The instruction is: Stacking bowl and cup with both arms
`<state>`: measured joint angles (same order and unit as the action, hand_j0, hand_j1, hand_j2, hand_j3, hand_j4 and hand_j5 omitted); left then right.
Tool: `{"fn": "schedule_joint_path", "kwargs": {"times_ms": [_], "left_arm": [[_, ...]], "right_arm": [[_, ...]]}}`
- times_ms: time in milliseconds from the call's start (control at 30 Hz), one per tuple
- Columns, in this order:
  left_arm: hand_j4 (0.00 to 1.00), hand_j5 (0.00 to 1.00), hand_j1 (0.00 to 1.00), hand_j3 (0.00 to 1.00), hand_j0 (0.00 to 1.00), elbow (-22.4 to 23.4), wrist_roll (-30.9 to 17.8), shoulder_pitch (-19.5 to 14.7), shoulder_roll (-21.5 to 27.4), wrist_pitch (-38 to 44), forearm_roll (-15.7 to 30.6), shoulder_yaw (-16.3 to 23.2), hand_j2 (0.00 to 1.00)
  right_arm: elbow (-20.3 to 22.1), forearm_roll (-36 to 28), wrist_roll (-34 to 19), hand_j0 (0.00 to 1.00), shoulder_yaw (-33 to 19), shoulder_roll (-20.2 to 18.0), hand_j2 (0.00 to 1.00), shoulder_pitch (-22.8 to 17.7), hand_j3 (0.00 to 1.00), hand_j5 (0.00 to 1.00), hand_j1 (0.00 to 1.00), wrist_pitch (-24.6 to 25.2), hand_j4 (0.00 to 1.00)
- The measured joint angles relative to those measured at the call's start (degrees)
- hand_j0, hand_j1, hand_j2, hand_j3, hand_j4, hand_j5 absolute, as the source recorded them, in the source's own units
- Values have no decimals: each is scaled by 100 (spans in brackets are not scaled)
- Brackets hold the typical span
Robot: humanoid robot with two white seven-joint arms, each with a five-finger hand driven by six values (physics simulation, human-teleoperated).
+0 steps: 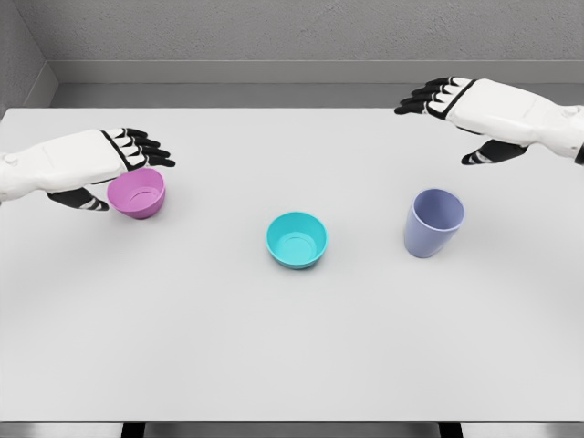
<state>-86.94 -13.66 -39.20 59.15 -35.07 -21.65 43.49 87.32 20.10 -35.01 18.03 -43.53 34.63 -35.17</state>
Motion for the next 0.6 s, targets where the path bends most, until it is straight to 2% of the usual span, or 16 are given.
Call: {"fn": "schedule_joint_path", "kwargs": {"times_ms": [133, 300, 467, 600], "left_arm": [[100, 100, 100, 100, 100, 67, -94, -61, -85, 0, -14, 6, 100], [100, 100, 100, 100, 100, 610, -183, -299, -241, 1, -5, 69, 100], [100, 100, 100, 100, 100, 739, -1433, -475, -564, -4, -137, 259, 100], [100, 100, 100, 100, 100, 763, -1794, -571, -638, -5, -138, 280, 100]], "right_arm": [[4, -15, -2, 100, -4, -169, 100, 9, 100, 100, 100, 0, 100], [-22, -48, -2, 100, 17, -267, 100, 158, 100, 100, 100, 1, 100], [-39, -65, -2, 100, 112, -512, 100, 97, 100, 100, 100, -1, 100], [-15, -70, -2, 100, 111, -709, 100, 88, 100, 100, 100, 0, 100]]}}
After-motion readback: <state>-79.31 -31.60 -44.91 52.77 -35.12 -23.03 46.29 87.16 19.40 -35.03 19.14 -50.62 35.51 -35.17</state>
